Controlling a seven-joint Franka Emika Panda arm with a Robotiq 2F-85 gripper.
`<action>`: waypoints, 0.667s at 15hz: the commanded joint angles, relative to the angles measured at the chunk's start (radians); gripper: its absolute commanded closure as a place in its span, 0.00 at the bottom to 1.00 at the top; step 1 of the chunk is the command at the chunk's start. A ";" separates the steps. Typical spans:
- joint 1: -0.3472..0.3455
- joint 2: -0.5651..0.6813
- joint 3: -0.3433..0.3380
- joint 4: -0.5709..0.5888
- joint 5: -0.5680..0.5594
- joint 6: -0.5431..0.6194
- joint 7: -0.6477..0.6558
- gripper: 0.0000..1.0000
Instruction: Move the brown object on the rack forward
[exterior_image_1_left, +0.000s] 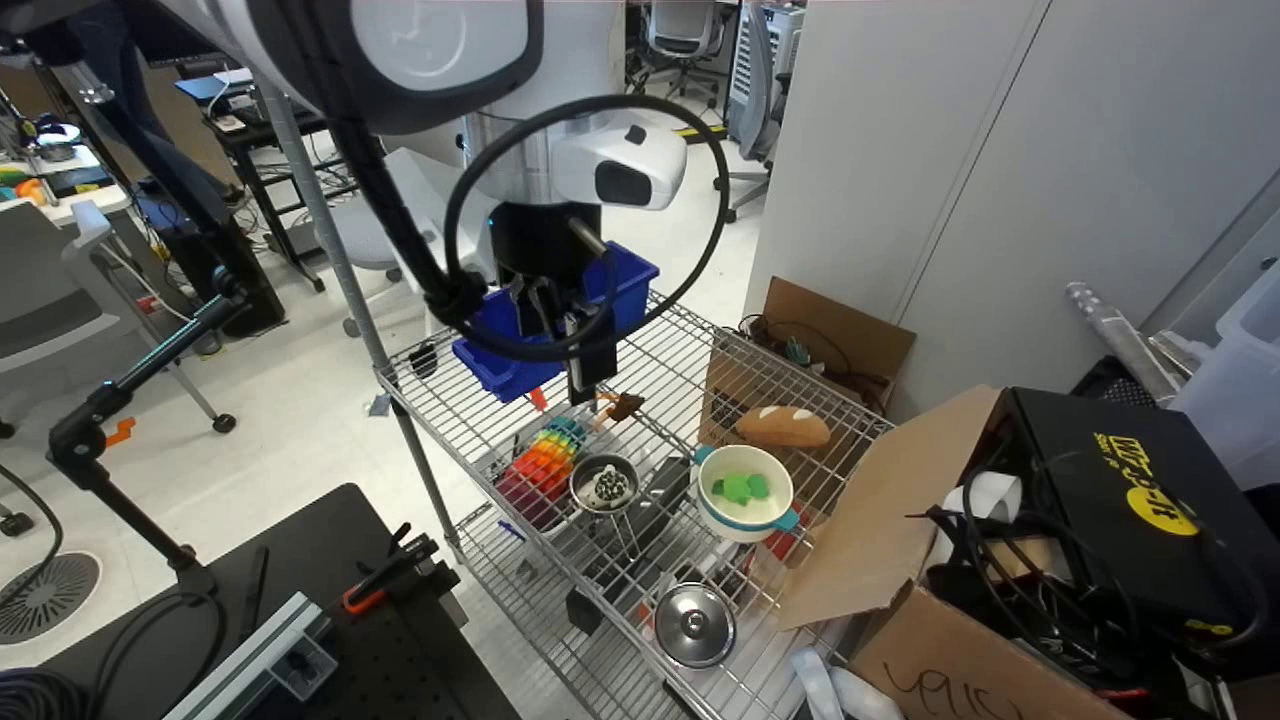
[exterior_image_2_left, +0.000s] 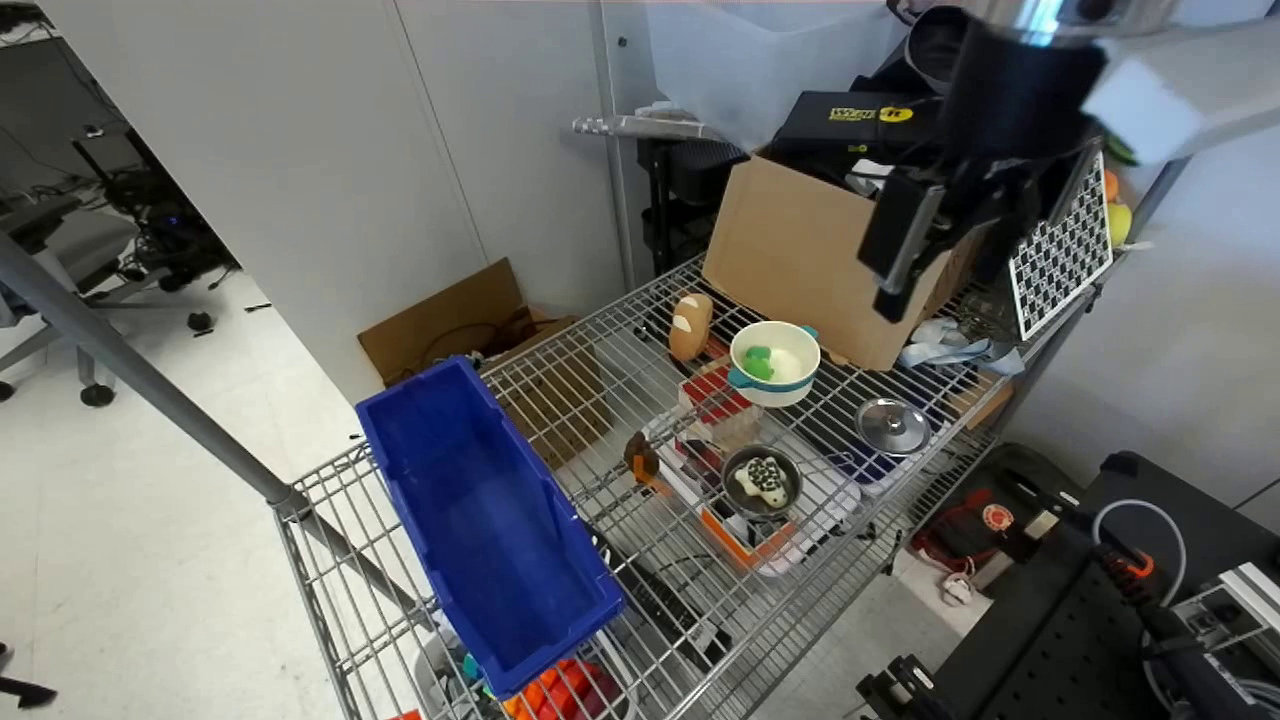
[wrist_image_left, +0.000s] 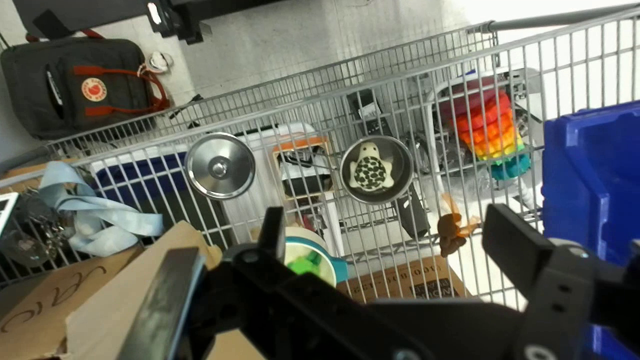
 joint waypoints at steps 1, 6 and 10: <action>0.031 0.235 0.032 0.184 -0.022 0.060 0.084 0.00; 0.105 0.540 0.005 0.400 -0.119 0.199 0.169 0.00; 0.165 0.795 -0.036 0.614 -0.148 0.183 0.193 0.00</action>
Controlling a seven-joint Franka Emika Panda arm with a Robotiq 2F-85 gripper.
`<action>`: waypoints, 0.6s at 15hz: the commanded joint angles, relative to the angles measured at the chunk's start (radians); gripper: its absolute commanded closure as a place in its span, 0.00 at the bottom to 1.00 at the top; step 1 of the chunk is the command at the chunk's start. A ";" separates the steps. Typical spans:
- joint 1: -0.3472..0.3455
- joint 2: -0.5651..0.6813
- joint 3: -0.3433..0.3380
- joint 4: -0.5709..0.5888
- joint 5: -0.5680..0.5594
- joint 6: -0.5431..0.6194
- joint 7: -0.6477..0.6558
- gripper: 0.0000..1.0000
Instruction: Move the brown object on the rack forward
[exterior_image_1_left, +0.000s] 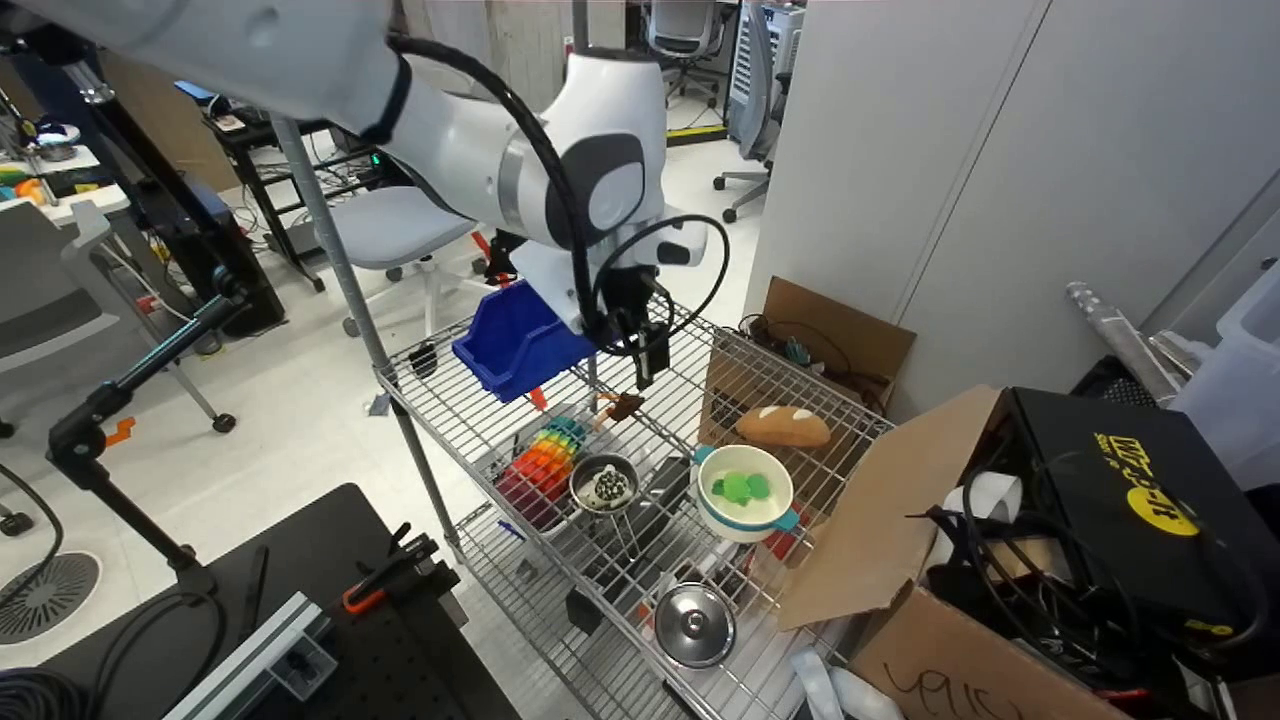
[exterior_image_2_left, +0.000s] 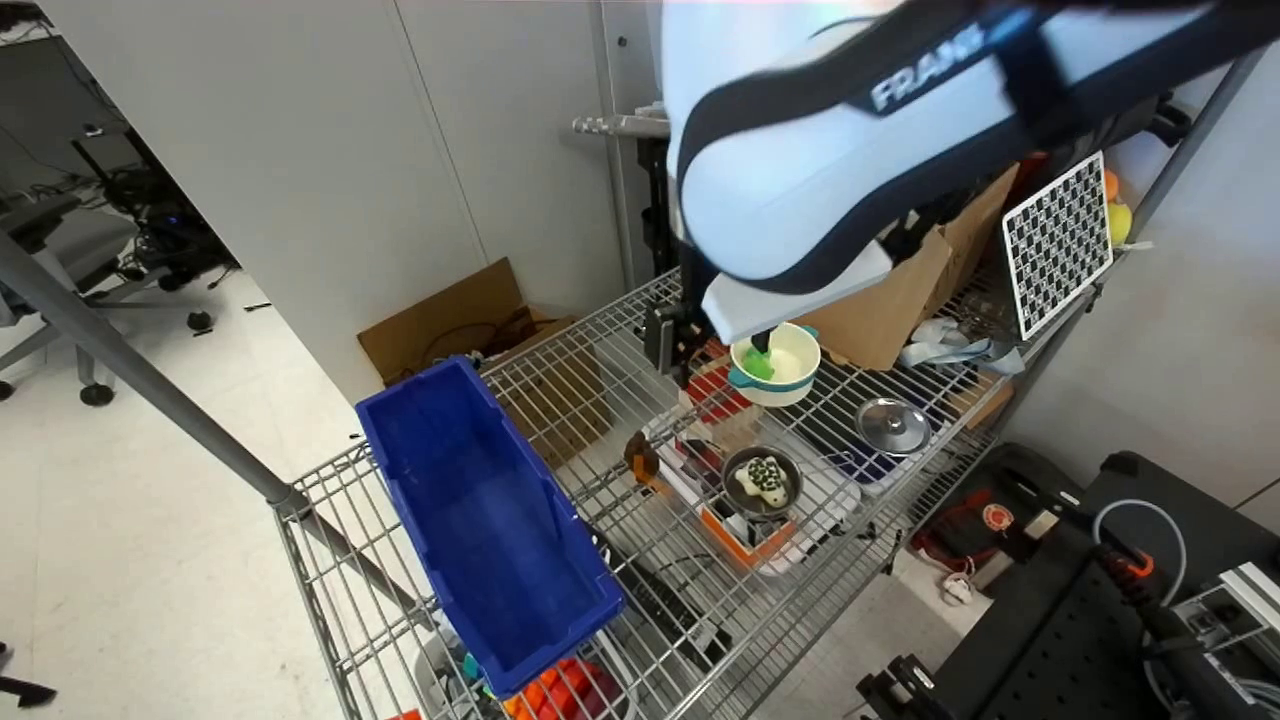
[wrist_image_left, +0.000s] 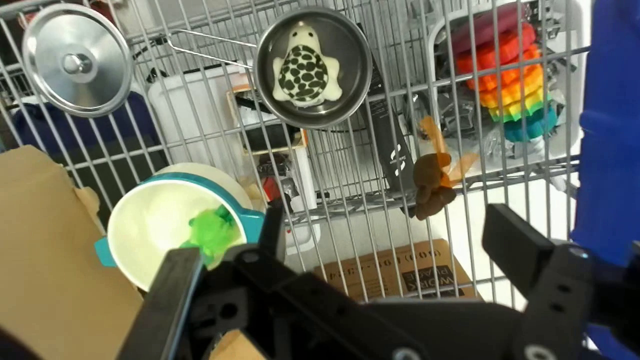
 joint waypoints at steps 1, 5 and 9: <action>0.062 0.244 -0.046 0.240 -0.013 -0.024 0.022 0.00; 0.092 0.427 -0.061 0.420 0.013 -0.048 0.012 0.00; 0.096 0.533 -0.054 0.553 0.043 -0.068 0.001 0.00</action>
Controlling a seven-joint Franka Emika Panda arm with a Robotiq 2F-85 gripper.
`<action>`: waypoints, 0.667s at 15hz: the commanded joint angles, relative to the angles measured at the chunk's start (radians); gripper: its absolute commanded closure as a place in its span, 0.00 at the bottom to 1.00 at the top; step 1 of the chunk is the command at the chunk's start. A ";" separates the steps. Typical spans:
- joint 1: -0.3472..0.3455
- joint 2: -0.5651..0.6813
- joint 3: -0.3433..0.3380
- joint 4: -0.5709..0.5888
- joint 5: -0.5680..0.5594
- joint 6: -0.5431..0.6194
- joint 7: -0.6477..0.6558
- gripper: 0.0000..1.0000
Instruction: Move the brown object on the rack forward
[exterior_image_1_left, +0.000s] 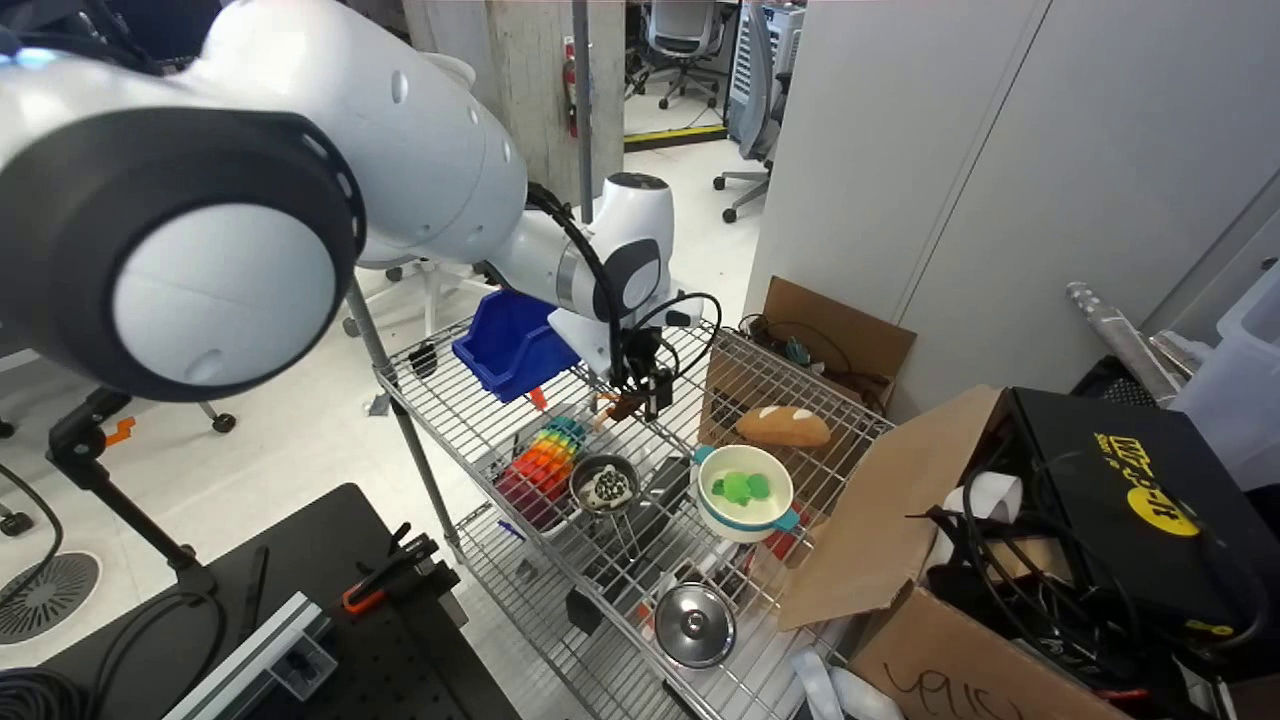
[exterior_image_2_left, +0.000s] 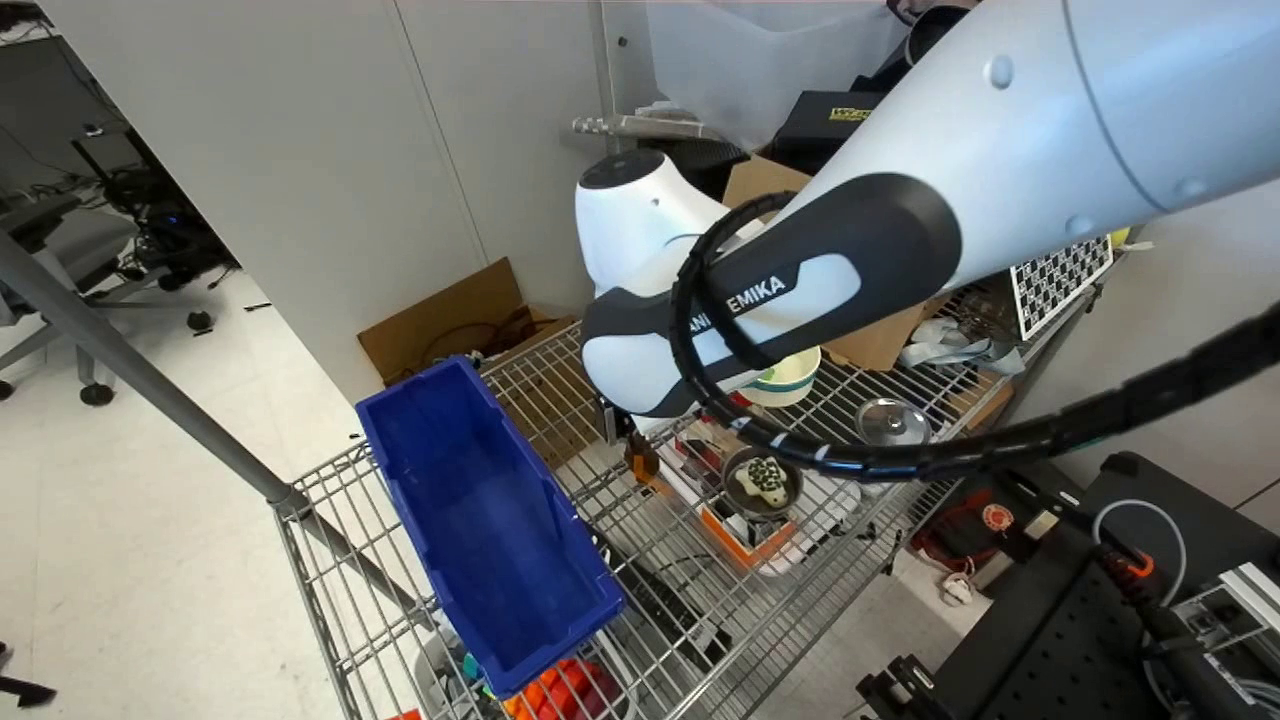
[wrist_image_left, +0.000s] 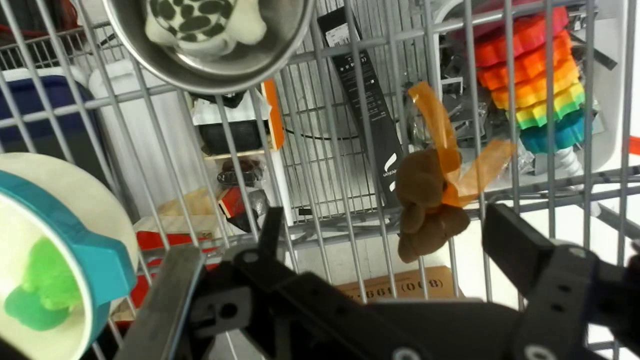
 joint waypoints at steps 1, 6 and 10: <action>0.016 0.105 -0.011 0.171 0.037 -0.074 -0.008 0.00; 0.025 0.198 -0.008 0.303 0.054 -0.164 -0.004 0.28; 0.038 0.254 -0.009 0.382 0.058 -0.224 0.000 0.58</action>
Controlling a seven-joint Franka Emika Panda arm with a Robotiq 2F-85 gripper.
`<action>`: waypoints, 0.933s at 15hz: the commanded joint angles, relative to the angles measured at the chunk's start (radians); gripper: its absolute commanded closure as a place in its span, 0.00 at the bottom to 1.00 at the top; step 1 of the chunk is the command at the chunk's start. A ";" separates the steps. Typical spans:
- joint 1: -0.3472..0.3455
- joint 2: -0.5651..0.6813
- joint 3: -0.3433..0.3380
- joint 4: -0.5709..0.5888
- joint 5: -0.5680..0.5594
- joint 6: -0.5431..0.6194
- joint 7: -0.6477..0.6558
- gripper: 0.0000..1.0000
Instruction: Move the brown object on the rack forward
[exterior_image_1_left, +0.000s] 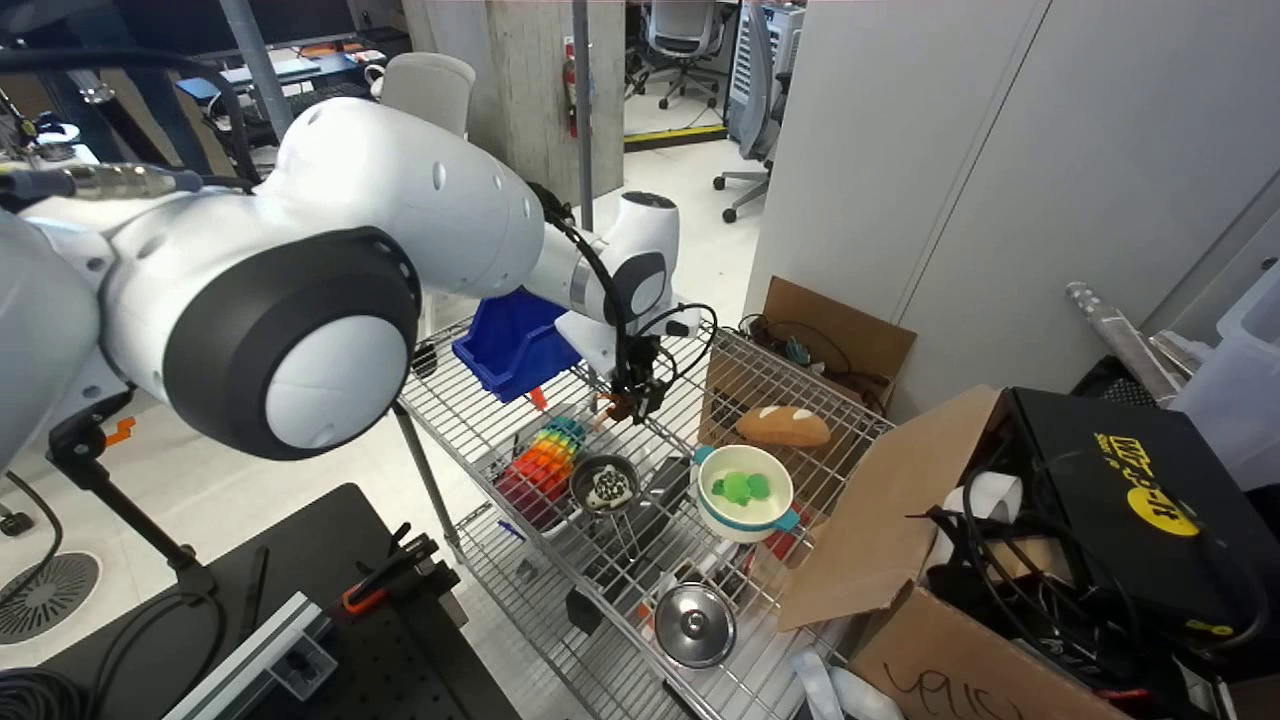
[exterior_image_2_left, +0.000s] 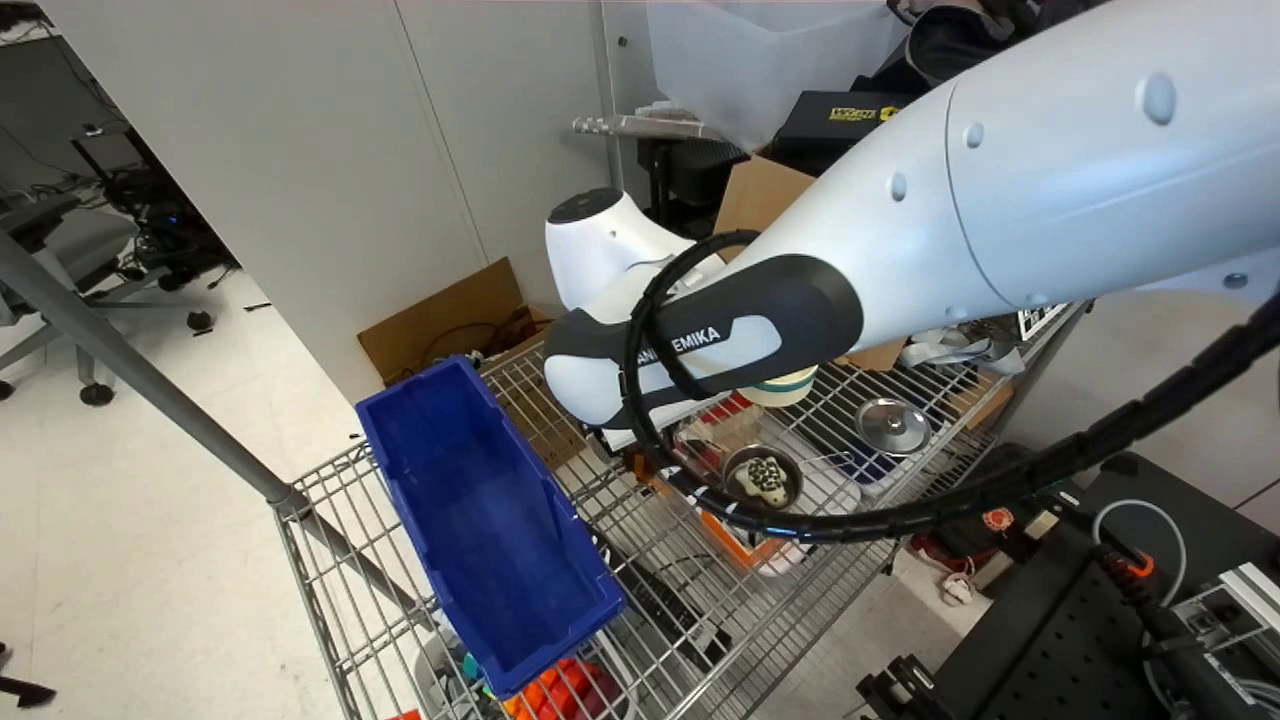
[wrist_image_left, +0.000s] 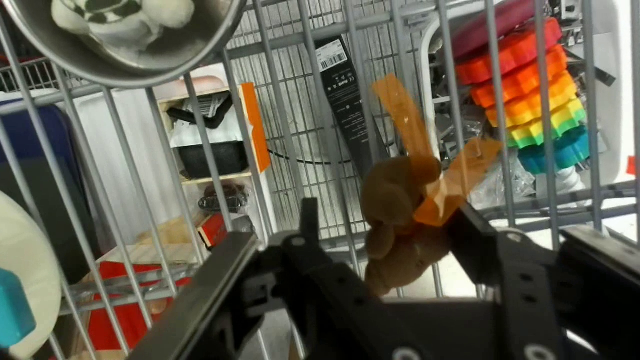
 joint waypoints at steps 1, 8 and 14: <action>0.020 0.068 -0.009 0.118 0.018 -0.075 -0.001 0.66; 0.039 0.016 -0.023 0.070 -0.029 -0.015 0.020 0.96; 0.031 -0.169 -0.002 -0.197 -0.039 -0.023 -0.020 0.97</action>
